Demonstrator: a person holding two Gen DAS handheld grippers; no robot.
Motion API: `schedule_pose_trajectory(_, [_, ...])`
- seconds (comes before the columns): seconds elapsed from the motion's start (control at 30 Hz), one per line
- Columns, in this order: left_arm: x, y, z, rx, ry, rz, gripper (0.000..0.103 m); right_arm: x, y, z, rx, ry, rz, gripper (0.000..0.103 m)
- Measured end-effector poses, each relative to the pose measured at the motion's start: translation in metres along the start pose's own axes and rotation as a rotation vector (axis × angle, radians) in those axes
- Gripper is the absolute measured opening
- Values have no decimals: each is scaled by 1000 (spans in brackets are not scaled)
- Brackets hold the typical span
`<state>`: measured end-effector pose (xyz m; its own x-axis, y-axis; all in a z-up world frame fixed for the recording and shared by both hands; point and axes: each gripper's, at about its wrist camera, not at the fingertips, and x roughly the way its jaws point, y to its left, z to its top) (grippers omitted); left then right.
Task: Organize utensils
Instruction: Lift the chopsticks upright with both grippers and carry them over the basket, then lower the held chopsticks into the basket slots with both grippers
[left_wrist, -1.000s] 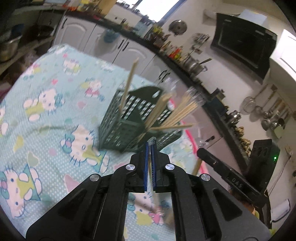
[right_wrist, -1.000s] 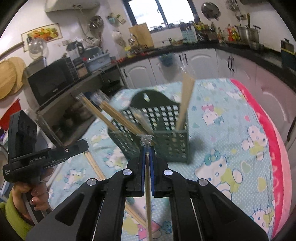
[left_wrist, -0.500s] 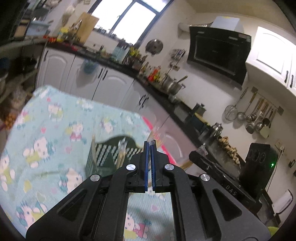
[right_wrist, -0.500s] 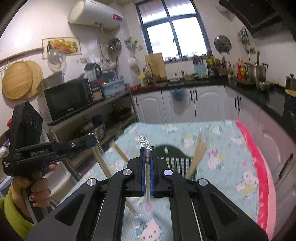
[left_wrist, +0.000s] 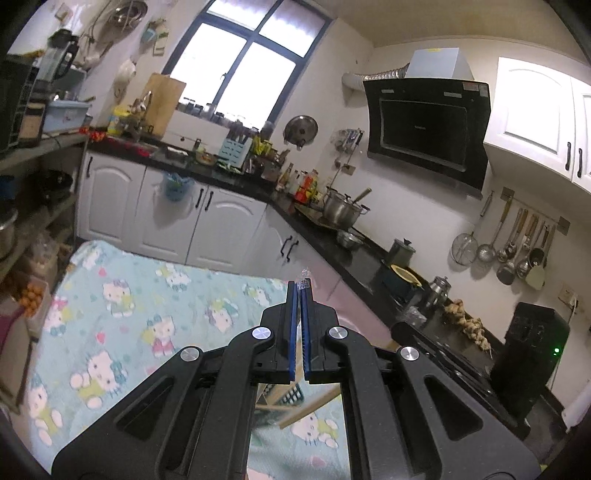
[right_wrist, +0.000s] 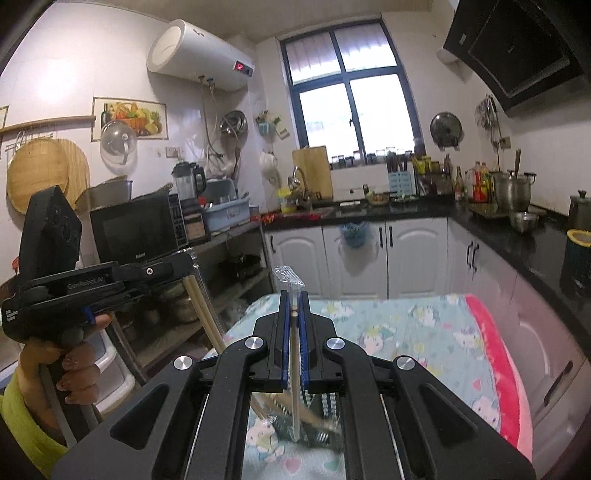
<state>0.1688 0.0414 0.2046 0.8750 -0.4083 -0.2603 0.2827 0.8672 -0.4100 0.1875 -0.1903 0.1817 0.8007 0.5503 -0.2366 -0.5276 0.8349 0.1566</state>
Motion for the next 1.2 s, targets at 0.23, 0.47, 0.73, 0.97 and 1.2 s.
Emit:
schedule_pose_trajectory(0.23, [7,-3,25,10,-48,24,0,11,-2,19,-17,-36,-25,5])
schedule_pose_trajectory(0.47, [21,4,44,5,-84,73,0,31,-1,25,-60,-61,-68,5])
schedule_pose_trajectory(0.73, [42,19,34,23,-106,135,0,64,-8,5,-49,-18,-73,5])
schedule_pose_trajectory(0.97, [69,43,4,12,-64,193,0,91,-12,-25,-39,36,-86,5])
schedule_pose_trajectory(1.2, [81,60,-15,-45,-20,168,0,105,-21,-42,-22,60,-101,5])
